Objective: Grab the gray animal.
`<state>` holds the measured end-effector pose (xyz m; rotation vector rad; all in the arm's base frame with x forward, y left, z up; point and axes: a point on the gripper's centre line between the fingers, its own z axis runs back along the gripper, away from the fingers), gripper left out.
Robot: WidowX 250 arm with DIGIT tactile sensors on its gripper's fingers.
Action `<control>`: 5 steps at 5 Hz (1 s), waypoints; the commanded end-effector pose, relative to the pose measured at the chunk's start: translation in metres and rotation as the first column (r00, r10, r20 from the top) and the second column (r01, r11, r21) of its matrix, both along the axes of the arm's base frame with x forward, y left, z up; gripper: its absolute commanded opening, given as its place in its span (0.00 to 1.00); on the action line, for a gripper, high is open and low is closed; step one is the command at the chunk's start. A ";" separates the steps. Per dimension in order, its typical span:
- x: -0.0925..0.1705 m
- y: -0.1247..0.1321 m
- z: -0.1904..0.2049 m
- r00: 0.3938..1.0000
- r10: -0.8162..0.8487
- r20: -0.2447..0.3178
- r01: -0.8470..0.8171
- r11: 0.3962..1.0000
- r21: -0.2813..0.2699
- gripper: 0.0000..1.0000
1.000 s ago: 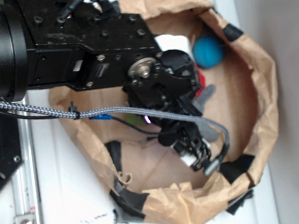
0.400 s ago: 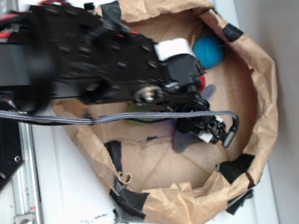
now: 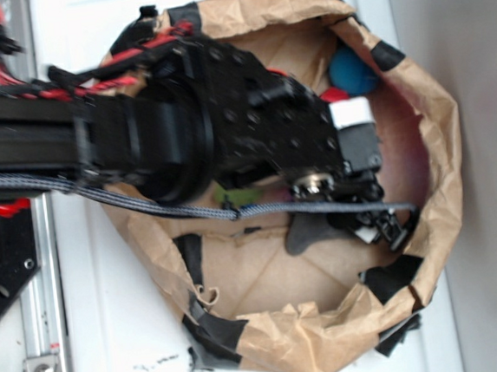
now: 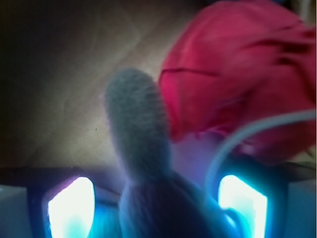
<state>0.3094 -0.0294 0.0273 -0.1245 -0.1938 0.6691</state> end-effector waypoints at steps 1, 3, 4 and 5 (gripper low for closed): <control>-0.016 -0.014 0.061 0.863 -0.427 -0.269 0.455 0.889 0.048 0.00; -0.027 0.019 0.155 0.839 -0.543 -0.027 0.543 0.838 0.041 0.00; -0.031 0.014 0.179 0.834 -0.550 0.052 0.538 0.830 0.148 0.00; -0.028 0.017 0.182 0.819 -0.573 -0.004 0.563 0.803 0.195 0.00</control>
